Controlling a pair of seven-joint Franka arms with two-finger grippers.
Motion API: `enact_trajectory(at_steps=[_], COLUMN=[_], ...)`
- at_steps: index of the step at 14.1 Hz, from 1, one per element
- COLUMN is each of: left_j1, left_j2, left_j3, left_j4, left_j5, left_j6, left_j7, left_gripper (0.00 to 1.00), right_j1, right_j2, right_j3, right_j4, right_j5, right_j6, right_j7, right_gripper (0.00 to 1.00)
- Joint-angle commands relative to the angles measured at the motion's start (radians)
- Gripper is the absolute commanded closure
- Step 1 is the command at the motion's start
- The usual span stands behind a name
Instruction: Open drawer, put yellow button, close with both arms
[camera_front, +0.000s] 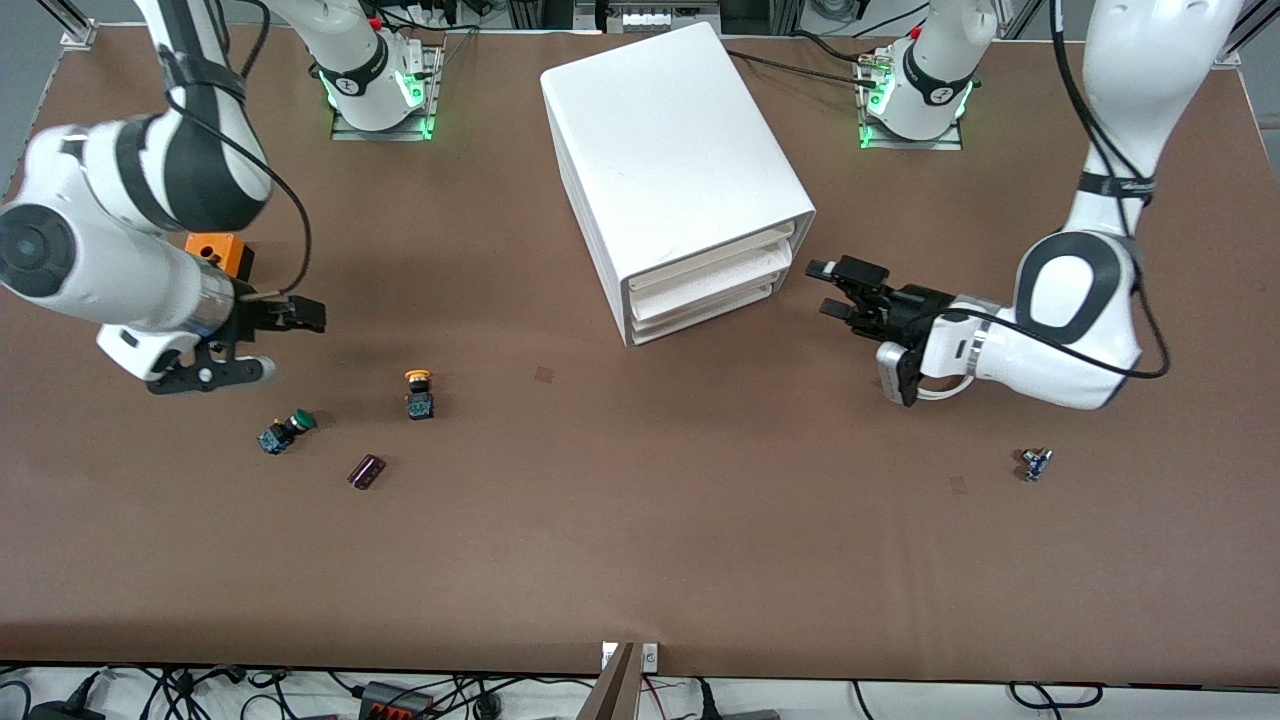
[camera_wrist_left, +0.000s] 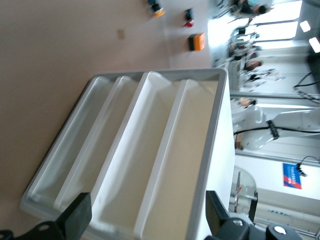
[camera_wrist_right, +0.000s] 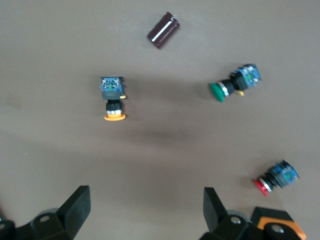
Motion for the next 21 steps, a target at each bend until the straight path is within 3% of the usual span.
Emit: enact_trajectory(at_steps=[1, 5, 8, 10, 13, 15, 21], left_j1=[0.006, -0.002, -0.007, -0.007, -0.008, -0.004, 0.012], left_j2=[-0.024, -0.027, -0.025, -0.033, -0.033, -0.030, 0.007], left_j3=[-0.031, -0.068, -0.088, -0.094, -0.105, -0.105, -0.083], left_j4=[-0.150, -0.213, -0.241, -0.261, -0.256, -0.250, -0.178], left_j5=[-0.139, -0.148, -0.156, -0.158, -0.158, -0.153, -0.129], left_j6=[0.083, 0.074, 0.077, 0.076, 0.080, 0.080, 0.079], left_j7=[0.156, 0.162, 0.202, 0.220, 0.225, 0.228, 0.219], left_gripper=[0.00, 0.36, 0.39, 0.47, 0.79, 0.90, 0.93], right_j1=[0.030, 0.062, 0.088, 0.099, 0.105, 0.105, 0.106], right_j2=[0.050, 0.146, 0.201, 0.225, 0.271, 0.307, 0.344], right_j3=[-0.004, -0.004, -0.004, 0.001, 0.008, 0.010, 0.018], right_j4=[0.004, 0.004, 0.004, 0.002, 0.002, 0.002, 0.002], right_j5=[0.010, 0.011, 0.014, 0.016, 0.018, 0.019, 0.019], right_j6=[0.073, 0.182, 0.219, 0.236, 0.282, 0.320, 0.333], right_j7=[-0.011, -0.011, -0.009, -0.009, -0.009, -0.009, 0.002], right_gripper=[0.00, 0.00, 0.00, 0.00, 0.00, 0.00, 0.00])
